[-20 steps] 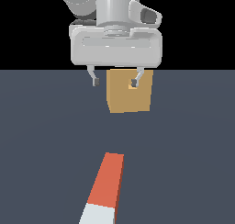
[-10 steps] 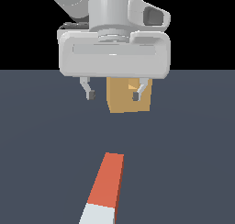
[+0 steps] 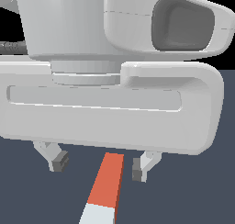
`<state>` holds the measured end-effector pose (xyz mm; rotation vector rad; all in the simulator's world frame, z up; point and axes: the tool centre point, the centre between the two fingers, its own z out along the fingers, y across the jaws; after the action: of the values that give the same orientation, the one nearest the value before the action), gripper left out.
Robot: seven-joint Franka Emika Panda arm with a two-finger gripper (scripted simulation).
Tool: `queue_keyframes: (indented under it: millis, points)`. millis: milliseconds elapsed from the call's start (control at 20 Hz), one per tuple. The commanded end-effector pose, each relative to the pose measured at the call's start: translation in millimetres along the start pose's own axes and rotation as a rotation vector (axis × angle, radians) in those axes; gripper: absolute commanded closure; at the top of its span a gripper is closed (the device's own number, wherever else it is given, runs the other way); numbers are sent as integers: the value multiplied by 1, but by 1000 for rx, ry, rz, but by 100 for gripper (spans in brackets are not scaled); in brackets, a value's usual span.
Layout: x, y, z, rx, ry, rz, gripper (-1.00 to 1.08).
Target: Insert the peg into the horizontal hole in a box.
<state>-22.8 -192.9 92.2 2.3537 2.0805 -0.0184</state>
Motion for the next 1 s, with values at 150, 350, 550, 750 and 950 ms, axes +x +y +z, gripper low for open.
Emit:
queue_keyframes:
  millis: [150, 350, 550, 750, 950]
  points:
    - [-44, 0, 19, -6, 6, 31, -92]
    - [-56, 0, 24, -8, 9, 40, -92]
    - [-56, -1, 24, -6, 8, 42, -92]
    - [-56, -1, 32, -6, 8, 42, -92]
    - [-56, -1, 51, -7, 8, 42, -92]
